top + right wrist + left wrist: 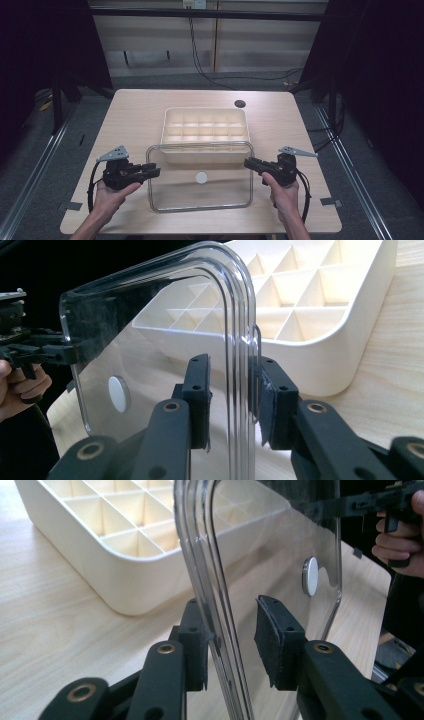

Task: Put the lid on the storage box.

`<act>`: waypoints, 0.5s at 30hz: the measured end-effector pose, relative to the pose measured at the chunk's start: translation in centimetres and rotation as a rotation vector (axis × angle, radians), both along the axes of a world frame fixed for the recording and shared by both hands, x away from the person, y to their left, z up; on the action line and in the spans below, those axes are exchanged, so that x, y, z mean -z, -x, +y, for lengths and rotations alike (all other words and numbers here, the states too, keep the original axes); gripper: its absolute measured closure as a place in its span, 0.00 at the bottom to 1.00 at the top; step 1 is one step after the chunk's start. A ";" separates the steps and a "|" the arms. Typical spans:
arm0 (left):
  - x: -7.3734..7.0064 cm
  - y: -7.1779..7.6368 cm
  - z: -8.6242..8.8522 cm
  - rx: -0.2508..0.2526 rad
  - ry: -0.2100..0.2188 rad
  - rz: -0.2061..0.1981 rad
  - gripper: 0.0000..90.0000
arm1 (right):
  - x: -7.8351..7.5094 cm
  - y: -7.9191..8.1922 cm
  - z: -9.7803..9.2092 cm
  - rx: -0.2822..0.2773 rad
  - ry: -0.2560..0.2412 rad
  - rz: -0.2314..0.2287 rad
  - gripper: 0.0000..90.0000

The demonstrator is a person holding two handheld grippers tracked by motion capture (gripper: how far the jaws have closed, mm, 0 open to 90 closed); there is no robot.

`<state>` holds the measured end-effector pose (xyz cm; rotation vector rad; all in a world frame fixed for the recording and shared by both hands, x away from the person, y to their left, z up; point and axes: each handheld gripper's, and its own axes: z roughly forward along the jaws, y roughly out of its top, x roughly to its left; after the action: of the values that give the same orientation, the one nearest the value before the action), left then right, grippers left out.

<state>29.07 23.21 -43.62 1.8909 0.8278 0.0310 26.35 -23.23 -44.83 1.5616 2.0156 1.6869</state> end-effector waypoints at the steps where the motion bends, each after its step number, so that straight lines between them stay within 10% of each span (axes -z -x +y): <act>1: 0.0 0.0 0.0 0.000 0.000 0.000 0.75 | 0.0 0.0 0.0 0.000 0.000 0.000 0.78; 15: -1.9 -0.6 -0.3 -0.009 0.030 -0.050 0.77 | -1.0 -0.6 -0.2 0.010 -0.006 -0.016 0.76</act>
<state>29.65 22.92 -41.73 1.8512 0.7987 0.0713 26.92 -23.40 -43.86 1.5525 1.9939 1.6974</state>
